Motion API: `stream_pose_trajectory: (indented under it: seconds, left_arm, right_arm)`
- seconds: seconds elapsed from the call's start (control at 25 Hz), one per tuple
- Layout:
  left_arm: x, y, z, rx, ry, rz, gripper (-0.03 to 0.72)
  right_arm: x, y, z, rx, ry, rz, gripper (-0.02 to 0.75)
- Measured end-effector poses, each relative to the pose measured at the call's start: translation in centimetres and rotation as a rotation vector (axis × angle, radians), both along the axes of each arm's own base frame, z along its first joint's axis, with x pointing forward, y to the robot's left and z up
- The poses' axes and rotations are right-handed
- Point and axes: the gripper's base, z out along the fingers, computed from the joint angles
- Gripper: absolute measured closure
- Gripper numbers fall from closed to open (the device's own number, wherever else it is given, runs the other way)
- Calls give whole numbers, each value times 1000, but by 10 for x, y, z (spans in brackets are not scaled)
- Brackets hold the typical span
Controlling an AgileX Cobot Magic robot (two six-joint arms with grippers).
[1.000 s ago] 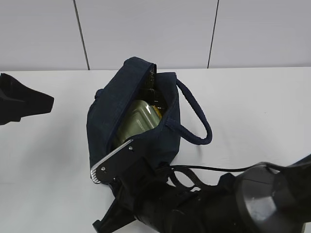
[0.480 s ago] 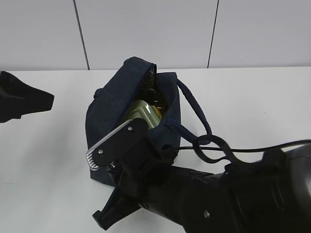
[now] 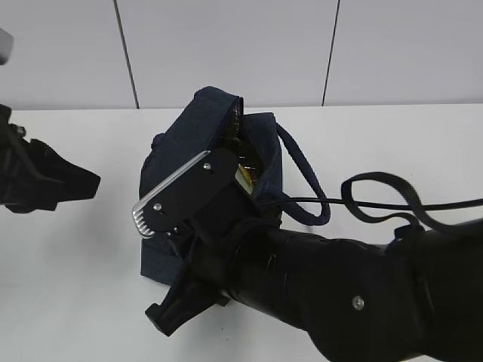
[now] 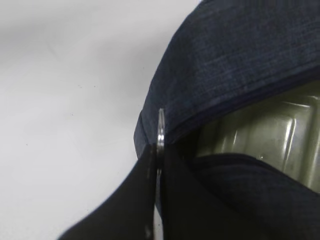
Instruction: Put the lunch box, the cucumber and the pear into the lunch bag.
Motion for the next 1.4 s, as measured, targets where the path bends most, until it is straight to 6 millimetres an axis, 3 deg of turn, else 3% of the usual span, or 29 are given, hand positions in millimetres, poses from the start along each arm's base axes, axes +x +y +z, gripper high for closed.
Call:
stream_pose_trajectory:
  seconds: [0.16,0.4,0.52,0.8,1.4]
  left_arm:
    - [7,-6,-9,19,-14,-83,450]
    - [13,-8,-9,104,-182,-213,450]
    - [11,-9,-18,139,-242,-285,450]
    - [10,-16,-50,96,-227,-373,449]
    - [25,-26,-83,71,-169,-432,448]
  right_arm:
    - [-1,-2,6,-2,-16,4,732]
    - [-1,-4,7,-12,-15,-1,732]
    - [-1,-4,7,-15,-14,1,732]
    - [-2,-4,7,-18,-10,6,732]
    - [-4,-3,5,-25,12,24,732]
